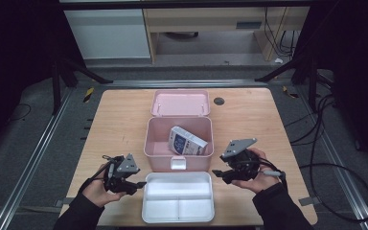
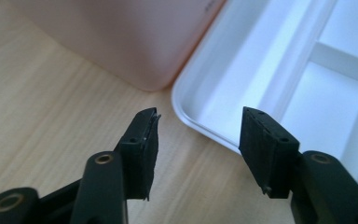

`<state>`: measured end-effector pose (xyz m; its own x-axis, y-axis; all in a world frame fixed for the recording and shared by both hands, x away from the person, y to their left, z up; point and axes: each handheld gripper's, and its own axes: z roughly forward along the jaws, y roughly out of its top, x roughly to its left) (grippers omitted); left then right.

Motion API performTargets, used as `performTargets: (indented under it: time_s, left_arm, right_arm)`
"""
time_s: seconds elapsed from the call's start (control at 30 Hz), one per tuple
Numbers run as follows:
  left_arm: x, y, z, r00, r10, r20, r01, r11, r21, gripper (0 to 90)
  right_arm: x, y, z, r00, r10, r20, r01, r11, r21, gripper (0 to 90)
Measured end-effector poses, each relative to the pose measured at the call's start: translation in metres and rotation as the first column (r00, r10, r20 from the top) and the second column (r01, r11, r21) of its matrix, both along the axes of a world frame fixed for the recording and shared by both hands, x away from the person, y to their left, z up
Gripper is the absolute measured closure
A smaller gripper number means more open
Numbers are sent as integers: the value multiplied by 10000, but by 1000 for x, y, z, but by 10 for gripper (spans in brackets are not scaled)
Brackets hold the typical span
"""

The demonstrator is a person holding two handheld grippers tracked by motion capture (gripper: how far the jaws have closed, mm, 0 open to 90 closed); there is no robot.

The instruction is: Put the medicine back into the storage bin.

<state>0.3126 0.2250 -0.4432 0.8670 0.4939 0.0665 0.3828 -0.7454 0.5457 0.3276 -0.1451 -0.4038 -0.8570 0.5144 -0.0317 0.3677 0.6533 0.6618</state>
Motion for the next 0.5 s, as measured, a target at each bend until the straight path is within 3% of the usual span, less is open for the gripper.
performTargets:
  time_s: [0.2,0.37,0.5]
  left_arm:
    - [-5,-10,-1,9963,-822,-250,827,9964,203,512]
    - [-9,-20,-2,9899,-1246,-675,1276,9910,413,566]
    - [-11,-28,-8,9834,-1581,-894,1643,9842,668,595]
  right_arm:
    - [-5,13,-18,9958,841,-354,-854,9957,-352,476]
    - [-8,29,-34,9847,1595,-705,-1651,9828,-825,516]
    - [-10,37,-42,9775,1886,-946,-1976,9756,-959,549]
